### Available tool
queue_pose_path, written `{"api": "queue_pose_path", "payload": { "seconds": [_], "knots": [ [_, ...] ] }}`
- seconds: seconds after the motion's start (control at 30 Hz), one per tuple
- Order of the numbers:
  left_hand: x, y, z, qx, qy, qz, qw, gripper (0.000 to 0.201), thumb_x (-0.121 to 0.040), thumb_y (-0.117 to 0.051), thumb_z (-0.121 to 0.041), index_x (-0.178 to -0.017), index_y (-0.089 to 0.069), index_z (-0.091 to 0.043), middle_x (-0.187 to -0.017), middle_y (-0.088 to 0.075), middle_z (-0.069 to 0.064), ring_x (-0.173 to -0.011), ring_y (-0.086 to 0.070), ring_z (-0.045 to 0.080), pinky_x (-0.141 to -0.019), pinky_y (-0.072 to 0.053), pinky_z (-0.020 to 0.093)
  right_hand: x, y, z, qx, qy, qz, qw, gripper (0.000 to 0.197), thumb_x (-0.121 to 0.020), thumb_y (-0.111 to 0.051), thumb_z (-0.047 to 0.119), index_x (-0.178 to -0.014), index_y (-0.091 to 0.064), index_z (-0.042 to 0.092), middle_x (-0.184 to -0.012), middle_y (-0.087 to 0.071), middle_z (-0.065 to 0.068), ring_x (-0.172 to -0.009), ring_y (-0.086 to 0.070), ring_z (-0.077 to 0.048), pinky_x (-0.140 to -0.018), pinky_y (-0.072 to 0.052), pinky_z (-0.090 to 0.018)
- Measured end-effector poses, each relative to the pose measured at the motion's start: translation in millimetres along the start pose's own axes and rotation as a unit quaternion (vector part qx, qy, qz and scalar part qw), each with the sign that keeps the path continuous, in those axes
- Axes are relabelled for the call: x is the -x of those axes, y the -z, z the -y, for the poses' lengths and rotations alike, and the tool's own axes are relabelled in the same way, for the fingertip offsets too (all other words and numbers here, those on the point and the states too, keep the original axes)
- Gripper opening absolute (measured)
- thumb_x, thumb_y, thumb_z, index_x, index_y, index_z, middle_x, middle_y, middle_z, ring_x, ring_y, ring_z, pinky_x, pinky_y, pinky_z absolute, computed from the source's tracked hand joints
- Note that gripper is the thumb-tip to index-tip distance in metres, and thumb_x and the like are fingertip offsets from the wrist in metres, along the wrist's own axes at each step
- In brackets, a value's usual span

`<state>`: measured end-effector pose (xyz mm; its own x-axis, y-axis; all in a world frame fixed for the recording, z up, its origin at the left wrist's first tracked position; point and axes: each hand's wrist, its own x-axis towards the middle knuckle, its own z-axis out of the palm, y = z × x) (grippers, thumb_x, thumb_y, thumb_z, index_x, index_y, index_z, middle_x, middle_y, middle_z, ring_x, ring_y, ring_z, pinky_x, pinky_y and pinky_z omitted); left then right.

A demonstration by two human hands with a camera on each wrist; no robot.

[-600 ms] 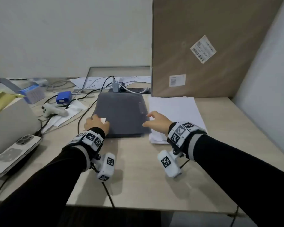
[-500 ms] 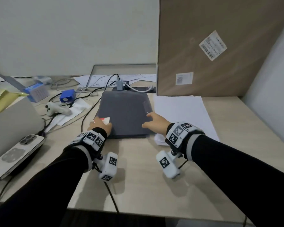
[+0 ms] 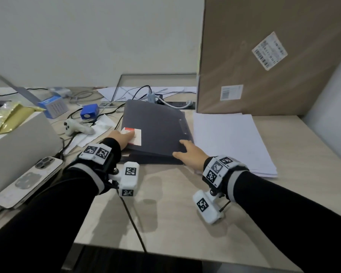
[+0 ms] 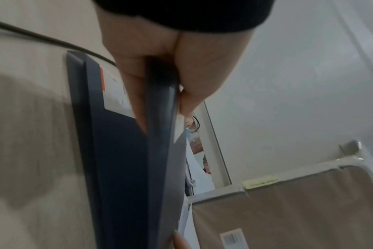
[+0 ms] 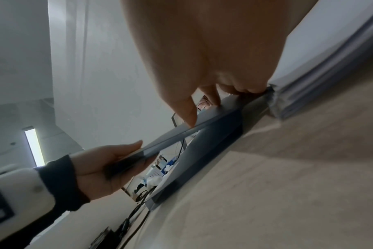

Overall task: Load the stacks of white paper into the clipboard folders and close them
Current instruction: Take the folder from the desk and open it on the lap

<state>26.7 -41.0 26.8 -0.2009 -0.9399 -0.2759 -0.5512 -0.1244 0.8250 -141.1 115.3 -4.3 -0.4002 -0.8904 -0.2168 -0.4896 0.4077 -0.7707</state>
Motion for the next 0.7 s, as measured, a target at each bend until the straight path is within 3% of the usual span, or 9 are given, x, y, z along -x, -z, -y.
{"api": "queue_pose_path", "payload": {
  "seconds": [0.07, 0.17, 0.23, 0.3, 0.37, 0.43, 0.53, 0.63, 0.7],
  "knots": [
    [15, -1, -6, 0.117, -0.022, 0.006, 0.993, 0.042, -0.088, -0.055, -0.028, -0.117, -0.054, 0.003, -0.088, -0.063, 0.014, -0.075, -0.063, 0.029, -0.072, -0.058, 0.042, 11, 2, 1, -0.042, 0.017, -0.021, 0.999, 0.060, -0.093, -0.051, 0.031, -0.147, -0.030, 0.015, -0.155, -0.031, -0.004, -0.143, -0.030, -0.021, -0.114, -0.026, -0.029],
    [38, 7, -13, 0.205, -0.048, 0.003, 0.978, 0.013, -0.093, -0.050, -0.016, -0.086, -0.057, -0.006, -0.077, -0.058, 0.009, -0.065, -0.058, 0.021, -0.048, -0.056, 0.028, 33, 11, 3, -0.101, 0.049, -0.065, 0.992, 0.051, -0.094, -0.050, 0.027, -0.143, -0.038, 0.016, -0.152, -0.036, 0.000, -0.140, -0.034, -0.017, -0.102, -0.026, -0.022],
    [50, 16, -14, 0.236, -0.062, -0.005, 0.970, 0.017, -0.093, -0.050, -0.016, -0.076, -0.054, -0.012, -0.077, -0.059, 0.009, -0.065, -0.058, 0.021, -0.046, -0.055, 0.026, 48, 19, 3, -0.136, 0.067, -0.110, 0.982, 0.048, -0.094, -0.052, 0.025, -0.140, -0.040, 0.016, -0.149, -0.038, 0.000, -0.139, -0.034, -0.015, -0.103, -0.027, -0.022],
    [65, 23, -14, 0.283, -0.077, 0.015, 0.956, 0.018, -0.094, -0.048, -0.015, -0.079, -0.055, -0.012, -0.079, -0.061, 0.008, -0.068, -0.059, 0.020, -0.044, -0.056, 0.023, 66, 31, -2, -0.197, 0.063, -0.150, 0.967, 0.052, -0.092, -0.055, 0.027, -0.140, -0.037, 0.017, -0.149, -0.037, -0.001, -0.139, -0.034, -0.015, -0.107, -0.029, -0.026],
    [85, 24, -12, 0.335, -0.084, 0.057, 0.937, 0.018, -0.096, -0.046, -0.015, -0.082, -0.057, -0.013, -0.079, -0.066, 0.005, -0.074, -0.061, 0.017, -0.048, -0.057, 0.021, 86, 44, -8, -0.251, 0.043, -0.173, 0.951, 0.060, -0.091, -0.058, 0.032, -0.144, -0.032, 0.019, -0.150, -0.035, -0.002, -0.138, -0.035, -0.018, -0.110, -0.032, -0.031],
    [107, 20, -10, 0.352, -0.086, 0.084, 0.928, 0.019, -0.097, -0.045, -0.017, -0.083, -0.058, -0.014, -0.066, -0.072, -0.001, -0.072, -0.063, 0.014, -0.056, -0.057, 0.022, 106, 57, -17, -0.292, 0.015, -0.169, 0.941, 0.069, -0.088, -0.060, 0.039, -0.145, -0.028, 0.020, -0.147, -0.038, -0.001, -0.133, -0.040, -0.019, -0.109, -0.036, -0.036],
    [141, 4, -9, 0.351, -0.090, 0.125, 0.924, 0.018, -0.097, -0.045, -0.020, -0.086, -0.059, -0.014, -0.064, -0.073, -0.003, -0.066, -0.067, 0.012, -0.057, -0.057, 0.022, 134, 74, -29, -0.373, -0.006, -0.125, 0.919, 0.060, -0.088, -0.062, 0.036, -0.139, -0.040, 0.015, -0.137, -0.054, -0.002, -0.113, -0.058, -0.017, -0.083, -0.055, -0.033],
    [178, -23, -10, 0.300, -0.115, 0.177, 0.931, 0.021, -0.099, -0.042, -0.020, -0.088, -0.059, -0.014, -0.059, -0.073, -0.005, -0.052, -0.070, 0.007, -0.050, -0.057, 0.020, 167, 91, -42, -0.405, 0.008, -0.138, 0.904, 0.030, -0.092, -0.054, 0.009, -0.123, -0.057, 0.009, -0.109, -0.070, -0.007, -0.077, -0.072, -0.014, -0.058, -0.057, -0.023],
    [204, -44, -11, 0.258, -0.118, 0.214, 0.935, 0.022, -0.099, -0.041, -0.020, -0.086, -0.058, -0.014, -0.057, -0.072, -0.005, -0.048, -0.069, 0.007, -0.046, -0.056, 0.020, 192, 103, -58, -0.406, 0.007, -0.170, 0.898, 0.029, -0.092, -0.049, -0.001, -0.119, -0.059, 0.007, -0.096, -0.069, -0.004, -0.064, -0.072, -0.010, -0.051, -0.054, -0.019]
  ]
}}
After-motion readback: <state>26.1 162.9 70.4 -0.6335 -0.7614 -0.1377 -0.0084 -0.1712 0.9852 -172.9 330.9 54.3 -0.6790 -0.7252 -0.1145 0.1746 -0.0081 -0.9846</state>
